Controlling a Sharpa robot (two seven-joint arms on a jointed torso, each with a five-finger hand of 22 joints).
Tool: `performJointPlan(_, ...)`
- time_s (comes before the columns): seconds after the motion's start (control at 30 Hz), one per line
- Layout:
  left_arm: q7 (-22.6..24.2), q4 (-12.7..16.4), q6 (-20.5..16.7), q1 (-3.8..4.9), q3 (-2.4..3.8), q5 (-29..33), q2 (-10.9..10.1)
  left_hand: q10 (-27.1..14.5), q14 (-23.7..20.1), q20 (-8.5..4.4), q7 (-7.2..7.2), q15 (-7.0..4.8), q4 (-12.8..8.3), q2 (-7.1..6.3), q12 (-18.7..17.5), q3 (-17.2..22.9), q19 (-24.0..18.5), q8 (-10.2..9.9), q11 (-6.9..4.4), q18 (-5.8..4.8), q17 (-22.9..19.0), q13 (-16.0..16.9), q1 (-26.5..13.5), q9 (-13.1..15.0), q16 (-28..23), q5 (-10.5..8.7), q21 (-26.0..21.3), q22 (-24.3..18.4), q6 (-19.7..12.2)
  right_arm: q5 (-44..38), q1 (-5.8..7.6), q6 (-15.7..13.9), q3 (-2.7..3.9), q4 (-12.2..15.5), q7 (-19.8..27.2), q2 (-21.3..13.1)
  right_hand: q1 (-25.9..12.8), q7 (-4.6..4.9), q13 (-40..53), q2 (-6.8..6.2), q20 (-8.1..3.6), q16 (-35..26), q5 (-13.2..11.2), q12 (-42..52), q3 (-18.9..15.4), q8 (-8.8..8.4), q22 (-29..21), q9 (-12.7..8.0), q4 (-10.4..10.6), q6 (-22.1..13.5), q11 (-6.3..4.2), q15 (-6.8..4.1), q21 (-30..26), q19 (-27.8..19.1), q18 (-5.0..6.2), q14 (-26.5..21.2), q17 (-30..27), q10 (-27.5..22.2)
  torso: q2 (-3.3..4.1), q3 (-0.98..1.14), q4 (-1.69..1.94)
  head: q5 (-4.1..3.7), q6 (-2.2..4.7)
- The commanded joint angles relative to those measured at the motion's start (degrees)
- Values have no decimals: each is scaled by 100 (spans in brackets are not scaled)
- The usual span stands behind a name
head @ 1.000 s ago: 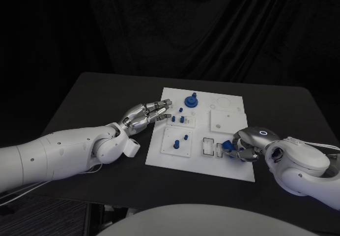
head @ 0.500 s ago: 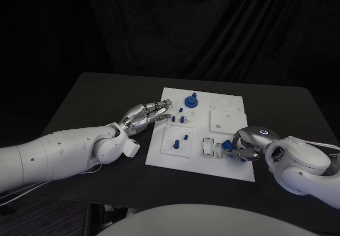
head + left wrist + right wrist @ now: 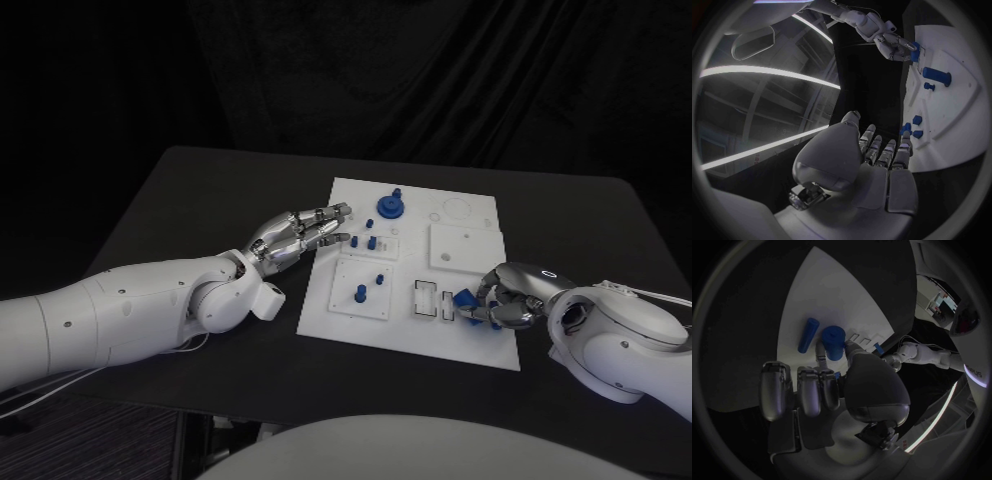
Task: Assemble the parts on the task board
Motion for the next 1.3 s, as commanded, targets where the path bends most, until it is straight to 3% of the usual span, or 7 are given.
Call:
performJointPlan(0.03, 78, 7, 86, -11, 5, 12, 6, 5, -12, 9, 33, 29, 5, 73, 25, 26, 24, 14, 53, -97, 0, 6, 1, 5, 38, -8, -1, 7, 39, 1018, 65, -402, -8, 66, 193, -62, -80, -170, 1507, 83, 20, 17, 39, 15, 397, 34, 1292, 34, -403, 215, -16, -27, -25, 266, -15, 580, 1509, 596, 4, 5, 5, -14, 0)
performJointPlan(0.2, 102, 6, 84, -12, 5, 12, 6, 5, -12, 9, 33, 29, 5, 73, 25, 26, 24, 14, 53, -97, 0, 6, 1, 5, 38, -8, -1, 7, 39, 1569, 243, -527, -8, 154, 221, -149, -122, -178, 1507, 115, 12, 17, 39, 15, 400, 27, 1291, 41, -396, 235, -25, -35, -25, 266, -15, 580, 1509, 596, 2, 7, -12, 5, 0)
performJointPlan(0.4, 139, 4, 81, -12, 5, 12, 12, 14, 16, 7, 34, 28, 9, 82, 36, 32, 45, 23, 52, -97, 7, 8, -1, 10, 54, 3, 7, 34, 70, 2055, 387, -546, -8, 263, 176, -197, -147, -178, 1507, 131, 9, 17, 39, 15, 400, 18, 1290, 43, -390, 233, -27, -38, -27, 265, -14, 580, 1509, 596, -1, -3, 9, -5, 0)
performJointPlan(0.73, 140, -3, 82, -12, 5, 12, 30, 11, 20, 6, 34, 28, 10, 82, 32, 32, 45, 23, 49, -97, 8, 7, -1, 9, 56, 2, 8, 29, 65, 2593, 433, -441, -9, 300, 110, -132, -164, -184, 1507, 180, 5, 17, 44, 15, 420, 2, 1286, 47, -395, 230, -35, -39, -40, 258, -11, 580, 1509, 596, 5, -4, -1, -10, 0)
performJointPlan(1.07, 136, -7, 88, -12, 5, 12, 54, 10, 20, 6, 33, 27, 10, 81, 31, 32, 47, 23, 48, -97, 8, 7, -2, 9, 57, -2, 9, 30, 65, 2809, 436, -314, -11, 203, 87, 91, -187, -182, 1507, 201, 5, 17, 42, 15, 422, -10, 1278, 49, -390, 221, -35, -37, -62, 248, -6, 580, 1509, 596, 11, 0, 9, -46, 0)
performJointPlan(1.3, 108, -9, 88, -12, 5, 12, 62, 10, 20, 6, 33, 27, 10, 81, 31, 32, 47, 23, 48, -97, 8, 7, -2, 9, 57, -2, 9, 30, 65, 2892, 435, -259, -11, 60, 122, 282, -188, -183, 1507, 209, 5, 17, 42, 15, 426, -11, 1277, 51, -391, 222, -36, -36, -64, 246, -5, 580, 1509, 596, 8, -2, -9, -36, 0)
